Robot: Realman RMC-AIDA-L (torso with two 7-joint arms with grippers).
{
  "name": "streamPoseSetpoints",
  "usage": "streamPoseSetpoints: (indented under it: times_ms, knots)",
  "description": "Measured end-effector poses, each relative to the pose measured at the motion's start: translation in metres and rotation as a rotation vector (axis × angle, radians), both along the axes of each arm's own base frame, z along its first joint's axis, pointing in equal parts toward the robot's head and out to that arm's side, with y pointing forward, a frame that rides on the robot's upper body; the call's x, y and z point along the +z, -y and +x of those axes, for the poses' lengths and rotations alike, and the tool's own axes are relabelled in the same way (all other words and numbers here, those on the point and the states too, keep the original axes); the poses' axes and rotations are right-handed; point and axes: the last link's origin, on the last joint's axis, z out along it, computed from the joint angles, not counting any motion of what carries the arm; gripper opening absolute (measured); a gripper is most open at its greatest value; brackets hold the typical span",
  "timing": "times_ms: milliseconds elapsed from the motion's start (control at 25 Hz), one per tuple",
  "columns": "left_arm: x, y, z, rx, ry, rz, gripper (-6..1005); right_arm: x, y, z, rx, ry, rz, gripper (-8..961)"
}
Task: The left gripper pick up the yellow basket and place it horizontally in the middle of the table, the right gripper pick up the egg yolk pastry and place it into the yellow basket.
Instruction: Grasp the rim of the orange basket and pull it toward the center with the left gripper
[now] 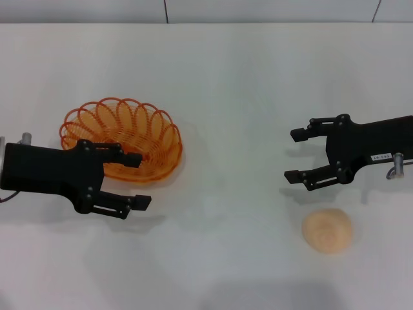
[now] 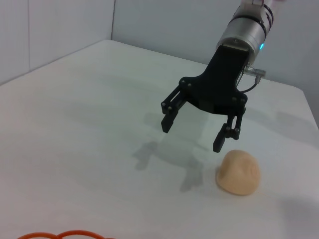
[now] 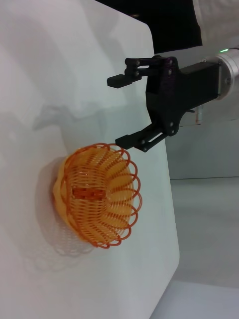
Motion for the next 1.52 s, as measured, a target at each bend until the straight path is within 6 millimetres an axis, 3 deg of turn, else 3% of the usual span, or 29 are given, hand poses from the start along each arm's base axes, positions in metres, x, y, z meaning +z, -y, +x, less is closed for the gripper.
streamPoseSetpoints:
  times_ms: [720, 1120, 1520]
  knots:
    - [-0.001, -0.001, 0.005, 0.032, 0.006, -0.009, 827, -0.001, 0.0, 0.0, 0.003, -0.001, 0.001, 841]
    - [0.019, -0.015, 0.023, 0.297, -0.045, 0.004, 815, 0.0, 0.003, 0.001, 0.016, -0.003, -0.002, 842]
    - [0.053, -0.041, 0.034, 0.618, -0.29, 0.09, 803, 0.001, 0.004, 0.001, 0.032, -0.019, 0.004, 841]
